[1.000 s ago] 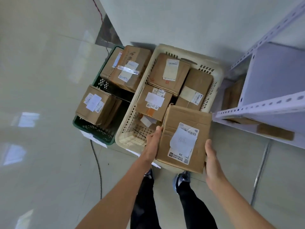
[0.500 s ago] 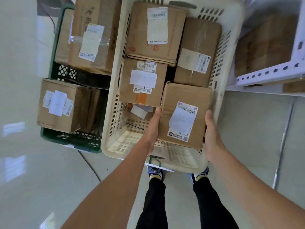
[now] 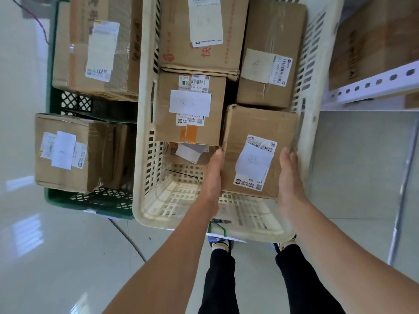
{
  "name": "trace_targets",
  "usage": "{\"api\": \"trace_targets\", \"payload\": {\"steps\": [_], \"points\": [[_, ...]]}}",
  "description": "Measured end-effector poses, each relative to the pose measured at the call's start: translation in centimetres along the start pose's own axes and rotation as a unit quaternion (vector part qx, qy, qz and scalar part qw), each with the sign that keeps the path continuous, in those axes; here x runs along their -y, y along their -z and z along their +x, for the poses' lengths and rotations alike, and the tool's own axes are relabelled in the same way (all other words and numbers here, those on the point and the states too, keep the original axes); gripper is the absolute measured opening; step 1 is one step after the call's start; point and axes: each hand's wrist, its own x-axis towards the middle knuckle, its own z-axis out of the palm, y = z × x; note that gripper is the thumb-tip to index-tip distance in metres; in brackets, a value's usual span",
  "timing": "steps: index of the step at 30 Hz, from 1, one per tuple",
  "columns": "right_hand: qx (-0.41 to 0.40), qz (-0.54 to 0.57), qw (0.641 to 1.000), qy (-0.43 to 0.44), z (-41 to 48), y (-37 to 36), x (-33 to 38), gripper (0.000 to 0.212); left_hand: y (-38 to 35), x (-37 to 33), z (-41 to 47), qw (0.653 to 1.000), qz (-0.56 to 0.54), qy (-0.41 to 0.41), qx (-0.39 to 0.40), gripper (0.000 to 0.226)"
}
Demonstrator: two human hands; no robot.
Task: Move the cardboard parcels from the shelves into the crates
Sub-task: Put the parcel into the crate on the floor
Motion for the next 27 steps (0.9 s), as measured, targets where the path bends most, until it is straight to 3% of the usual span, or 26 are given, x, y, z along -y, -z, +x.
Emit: {"api": "trace_targets", "payload": {"steps": [4, 7, 12, 15, 21, 27], "points": [[-0.023, -0.029, 0.999, 0.02, -0.5, -0.2, -0.2, 0.067, 0.1, 1.1, -0.1, 1.0, 0.001, 0.002, 0.008, 0.064], [-0.034, -0.034, 0.997, 0.057, -1.0, -0.5, -0.3, 0.065, -0.1, 1.2, 0.2, 1.0, 0.005, 0.009, -0.001, 0.067], [-0.077, -0.097, 0.988, 0.093, -1.6, -1.3, -0.7, 0.083, -0.4, 1.2, 0.1, 1.0, 0.022, 0.001, -0.006, 0.061], [-0.099, -0.105, 0.985, 0.096, -1.7, -1.9, -1.0, 0.084, -0.7, 1.4, -0.1, 1.0, 0.018, 0.0, -0.014, 0.055], [-0.13, -0.105, 0.973, 0.158, -2.9, -2.4, -1.7, 0.086, -1.1, 0.8, 0.3, 0.999, 0.007, 0.008, -0.037, 0.082], [-0.092, -0.176, 0.952, 0.231, -3.7, -1.4, -3.2, 0.078, -1.8, 1.2, 0.3, 1.0, -0.006, 0.008, -0.027, 0.064]]}}
